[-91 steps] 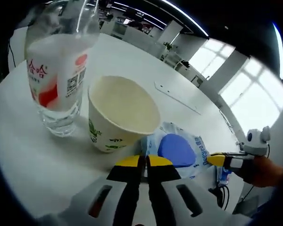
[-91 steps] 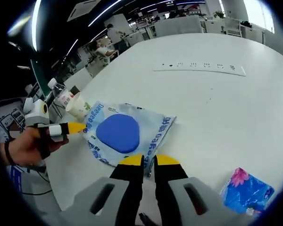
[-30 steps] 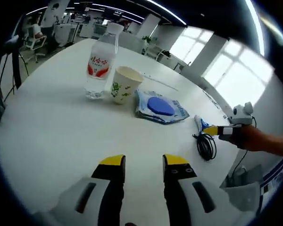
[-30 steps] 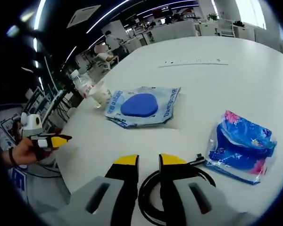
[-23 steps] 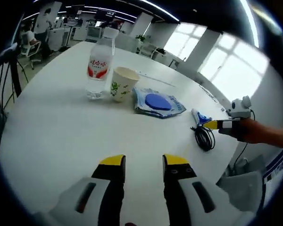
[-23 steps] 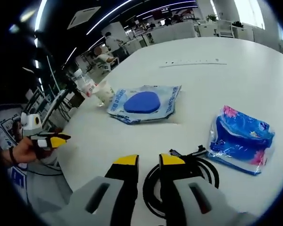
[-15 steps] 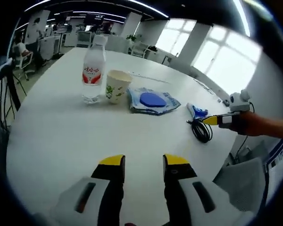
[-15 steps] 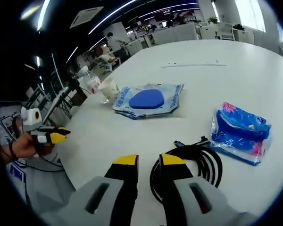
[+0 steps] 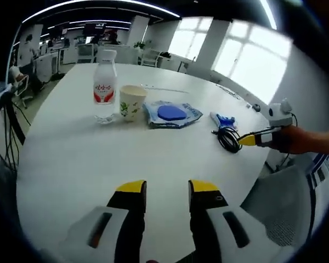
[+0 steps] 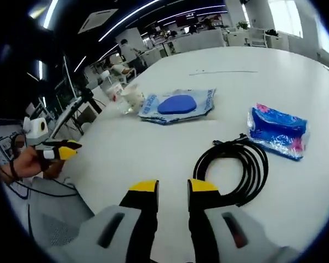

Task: Arrange the tabletop items into an orderly group along one side of the table until the central work area is clear of visible clutter.

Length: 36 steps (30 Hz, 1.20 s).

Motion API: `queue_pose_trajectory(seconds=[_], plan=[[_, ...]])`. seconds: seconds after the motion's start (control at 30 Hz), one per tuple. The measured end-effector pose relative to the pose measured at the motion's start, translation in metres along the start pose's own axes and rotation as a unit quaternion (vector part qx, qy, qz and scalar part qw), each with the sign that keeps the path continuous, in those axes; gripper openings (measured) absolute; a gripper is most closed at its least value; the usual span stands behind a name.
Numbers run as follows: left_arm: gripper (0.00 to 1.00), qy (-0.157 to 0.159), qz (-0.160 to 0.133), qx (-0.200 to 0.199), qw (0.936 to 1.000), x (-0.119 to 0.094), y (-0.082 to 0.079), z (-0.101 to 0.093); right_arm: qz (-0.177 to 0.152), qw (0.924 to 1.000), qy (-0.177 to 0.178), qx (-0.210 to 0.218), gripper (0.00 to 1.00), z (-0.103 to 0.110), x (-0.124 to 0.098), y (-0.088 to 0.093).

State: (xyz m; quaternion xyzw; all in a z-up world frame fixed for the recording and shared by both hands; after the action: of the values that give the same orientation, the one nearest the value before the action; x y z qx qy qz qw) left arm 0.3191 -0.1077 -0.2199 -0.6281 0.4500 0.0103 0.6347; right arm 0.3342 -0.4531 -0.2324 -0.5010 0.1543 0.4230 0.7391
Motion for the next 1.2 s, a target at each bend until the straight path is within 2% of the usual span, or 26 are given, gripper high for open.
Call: queue_pose_trajectory(seconds=[0.23,0.37,0.53,0.73,0.93,1.2], plan=[[0.29,0.018,0.001,0.004,0.9998,-0.009,0.006,0.005,-0.023,0.9993,0.026,0.015,0.19,0.004,-0.01,0.008],[0.3,0.022,0.0,0.004,0.9998,-0.011,0.008,0.0,-0.033,0.9984,0.036,0.029,0.22,0.0,-0.021,0.012],[0.3,0.018,-0.008,-0.006,0.9998,-0.01,0.007,-0.011,-0.02,0.9991,0.035,0.011,0.24,-0.005,-0.034,0.012],[0.3,-0.005,-0.024,-0.026,0.9994,-0.011,0.003,-0.027,-0.002,0.9994,0.026,0.025,0.25,-0.024,-0.04,0.01],[0.3,-0.02,-0.019,-0.02,0.9994,-0.004,0.003,-0.047,0.004,0.9996,0.02,0.018,0.26,-0.043,-0.047,-0.005],[0.31,-0.043,-0.034,-0.053,0.9971,-0.001,0.006,-0.053,0.027,0.9994,0.019,0.005,0.27,-0.07,-0.052,-0.019]])
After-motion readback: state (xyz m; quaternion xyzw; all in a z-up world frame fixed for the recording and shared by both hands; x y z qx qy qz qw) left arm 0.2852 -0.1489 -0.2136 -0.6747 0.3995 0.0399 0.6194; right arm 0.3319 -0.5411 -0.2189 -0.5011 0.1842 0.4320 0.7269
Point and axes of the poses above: the point that each gripper's makers call its tool centre point, and the gripper's own axes: x roughly forward along the fingers, z roughly to its left, y roughly out of its underside, the point moved 8 cm from there along -x, roughly backward along the fingers, and after that the axes turned 9 degrees about x, right-handed, at the moved point
